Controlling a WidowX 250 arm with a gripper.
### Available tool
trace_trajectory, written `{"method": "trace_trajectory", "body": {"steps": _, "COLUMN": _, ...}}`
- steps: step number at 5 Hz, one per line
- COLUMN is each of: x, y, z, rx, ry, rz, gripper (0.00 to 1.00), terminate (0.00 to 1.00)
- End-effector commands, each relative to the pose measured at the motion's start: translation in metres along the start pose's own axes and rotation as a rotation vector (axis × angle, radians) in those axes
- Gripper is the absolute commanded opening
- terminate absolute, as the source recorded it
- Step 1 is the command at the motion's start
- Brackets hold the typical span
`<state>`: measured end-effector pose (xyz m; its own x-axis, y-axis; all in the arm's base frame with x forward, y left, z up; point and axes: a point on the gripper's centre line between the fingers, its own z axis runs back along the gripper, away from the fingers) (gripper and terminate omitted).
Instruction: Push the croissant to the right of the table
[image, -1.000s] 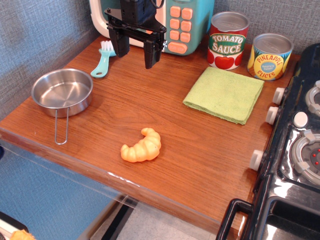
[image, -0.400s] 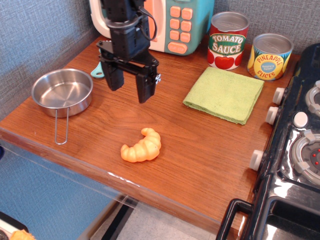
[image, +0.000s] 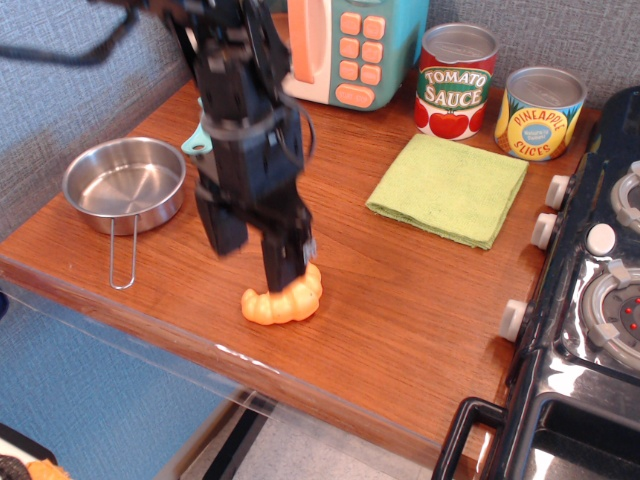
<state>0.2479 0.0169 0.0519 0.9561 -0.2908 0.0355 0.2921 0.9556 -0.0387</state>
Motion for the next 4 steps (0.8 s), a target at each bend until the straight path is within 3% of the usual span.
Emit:
{"method": "trace_trajectory", "body": {"steps": 1, "x": 0.001, "y": -0.008, "z": -0.011, "rx": 0.052, "ry": -0.011, "rz": -0.057, "gripper": 1.00, "terminate": 0.00}}
{"method": "trace_trajectory", "body": {"steps": 4, "x": 0.039, "y": -0.009, "z": -0.028, "rx": 0.078, "ry": -0.002, "rz": -0.025, "gripper": 1.00, "terminate": 0.00}}
